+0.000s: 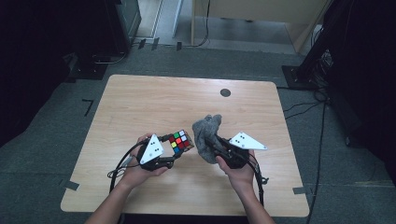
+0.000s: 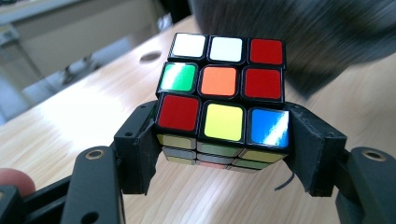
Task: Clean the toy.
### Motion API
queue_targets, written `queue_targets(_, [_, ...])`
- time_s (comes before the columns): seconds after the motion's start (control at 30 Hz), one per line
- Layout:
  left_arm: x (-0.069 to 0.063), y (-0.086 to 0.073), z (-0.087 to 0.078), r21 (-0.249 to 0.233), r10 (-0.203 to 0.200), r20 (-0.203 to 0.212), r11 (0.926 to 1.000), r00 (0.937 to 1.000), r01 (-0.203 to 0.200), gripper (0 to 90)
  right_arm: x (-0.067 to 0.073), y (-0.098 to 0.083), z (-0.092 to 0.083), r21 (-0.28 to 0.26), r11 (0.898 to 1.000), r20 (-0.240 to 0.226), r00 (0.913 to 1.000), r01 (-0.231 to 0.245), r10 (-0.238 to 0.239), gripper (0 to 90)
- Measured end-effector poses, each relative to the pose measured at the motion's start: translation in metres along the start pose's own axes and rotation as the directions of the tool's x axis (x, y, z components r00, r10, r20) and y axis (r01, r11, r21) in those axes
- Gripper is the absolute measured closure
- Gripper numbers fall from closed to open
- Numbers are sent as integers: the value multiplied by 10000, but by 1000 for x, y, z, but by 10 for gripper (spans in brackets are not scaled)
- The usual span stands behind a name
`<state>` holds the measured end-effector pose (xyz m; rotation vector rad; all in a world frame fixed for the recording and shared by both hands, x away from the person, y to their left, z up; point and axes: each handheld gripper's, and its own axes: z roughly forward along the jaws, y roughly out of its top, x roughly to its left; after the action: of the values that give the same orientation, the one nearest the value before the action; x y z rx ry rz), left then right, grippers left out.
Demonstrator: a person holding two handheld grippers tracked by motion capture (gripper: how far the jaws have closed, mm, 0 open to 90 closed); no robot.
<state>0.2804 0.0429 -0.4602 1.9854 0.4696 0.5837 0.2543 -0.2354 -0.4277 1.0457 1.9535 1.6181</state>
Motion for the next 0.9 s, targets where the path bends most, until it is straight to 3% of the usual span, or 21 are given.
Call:
queue_targets(0.07, [-6, 3, 4, 362, 328, -181, 9988, 9993, -321, 340, 16, 6, 1, 98, 9960, -60, 9960, 891, -890, 723])
queue_targets(0.17, [-15, 7, 7, 780, 919, -304, 9929, 9953, -893, 340, 38, 4, 10, 411, 9814, -299, 9820, 1875, -1864, 722])
queue_targets(0.27, [-23, 10, 9, 869, 1382, -247, 9870, 9901, -1356, 340, 51, -1, 20, 705, 9708, -557, 9726, 2293, -2257, 722])
queue_targets(0.4, [-28, 11, 9, 763, 1648, -105, 9836, 9863, -1636, 341, 54, -7, 29, 967, 9653, -642, 9694, 2425, -2371, 722])
queue_targets(0.5, [-26, 11, 7, 642, 1609, -42, 9850, 9870, -1603, 340, 50, -8, 29, 985, 9633, -670, 9675, 2497, -2439, 722])
queue_targets(0.67, [-24, 10, 6, 602, 1511, -57, 9868, 9885, -1505, 341, 39, -5, 25, 1048, 9650, -87, 9705, 2404, -2408, 722])
queue_targets(0.77, [-23, 10, 6, 595, 1483, -79, 9873, 9889, -1476, 341, 27, -4, 21, 1026, 9760, 251, 9803, 1922, -1957, 721])
queue_targets(0.83, [-23, 10, 6, 596, 1439, -53, 9879, 9896, -1433, 340, 23, -3, 19, 1065, 9778, 608, 9803, 1806, -1877, 722])
queue_targets(0.9, [-23, 10, 7, 634, 1405, -55, 9881, 9901, -1398, 340, 23, -1, 16, 898, 9812, 596, 9825, 1711, -1768, 722])
